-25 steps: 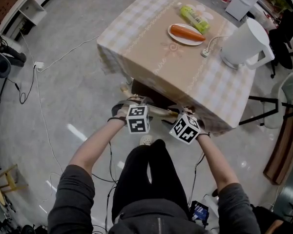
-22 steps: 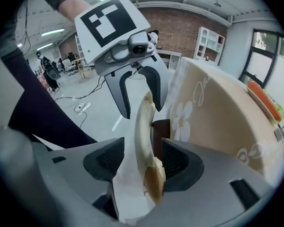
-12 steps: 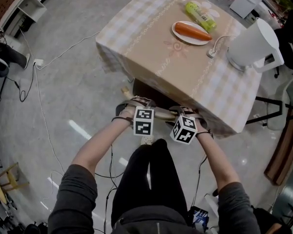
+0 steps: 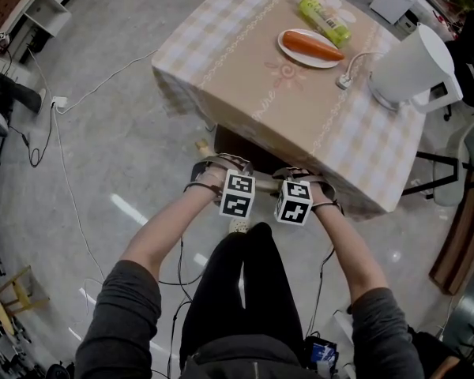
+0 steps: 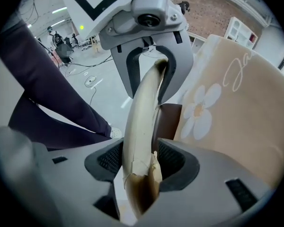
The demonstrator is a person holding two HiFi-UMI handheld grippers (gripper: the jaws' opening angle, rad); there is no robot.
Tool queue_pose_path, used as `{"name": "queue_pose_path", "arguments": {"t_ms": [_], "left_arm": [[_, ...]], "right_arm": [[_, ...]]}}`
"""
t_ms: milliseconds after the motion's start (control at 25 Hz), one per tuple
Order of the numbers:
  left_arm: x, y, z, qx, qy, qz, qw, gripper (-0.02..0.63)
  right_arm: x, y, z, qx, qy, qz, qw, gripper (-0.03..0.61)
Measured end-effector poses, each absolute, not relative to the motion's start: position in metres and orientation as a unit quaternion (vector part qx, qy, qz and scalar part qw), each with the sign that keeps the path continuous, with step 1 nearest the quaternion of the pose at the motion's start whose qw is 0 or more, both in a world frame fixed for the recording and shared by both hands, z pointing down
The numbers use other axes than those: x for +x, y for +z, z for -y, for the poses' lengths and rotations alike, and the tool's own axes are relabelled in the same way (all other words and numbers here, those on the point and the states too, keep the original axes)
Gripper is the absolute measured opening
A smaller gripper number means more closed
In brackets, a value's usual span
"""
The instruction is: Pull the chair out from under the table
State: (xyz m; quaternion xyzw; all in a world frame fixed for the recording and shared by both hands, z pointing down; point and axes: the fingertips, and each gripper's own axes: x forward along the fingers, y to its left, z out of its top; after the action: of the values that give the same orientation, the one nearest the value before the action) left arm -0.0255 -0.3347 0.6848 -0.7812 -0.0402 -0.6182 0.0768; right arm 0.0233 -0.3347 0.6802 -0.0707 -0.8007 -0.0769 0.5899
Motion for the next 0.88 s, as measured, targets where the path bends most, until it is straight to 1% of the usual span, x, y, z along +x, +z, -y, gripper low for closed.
{"name": "queue_pose_path", "arguments": {"t_ms": [40,160,320,880], "left_arm": [[-0.0261,0.6854,0.3348,-0.779,-0.620,0.044,0.083,0.171],[-0.0260,0.6857,0.3341,-0.778,-0.619,0.055,0.090,0.158],[-0.0260,0.6855,0.3335,-0.779,-0.618,0.067,0.080,0.153],[-0.0273,0.6841,0.3313,-0.778,-0.620,0.076,0.073,0.152]], "right_arm": [[0.0228,0.6817,0.3349,-0.072,-0.073,0.798,0.593,0.202],[0.0219,0.6836,0.3345,-0.077,-0.073,0.794,0.599,0.198],[0.0232,0.6870,0.3312,-0.087,-0.090,0.787,0.604,0.135],[0.0245,0.6883,0.3292,-0.089,-0.092,0.768,0.628,0.127]]}}
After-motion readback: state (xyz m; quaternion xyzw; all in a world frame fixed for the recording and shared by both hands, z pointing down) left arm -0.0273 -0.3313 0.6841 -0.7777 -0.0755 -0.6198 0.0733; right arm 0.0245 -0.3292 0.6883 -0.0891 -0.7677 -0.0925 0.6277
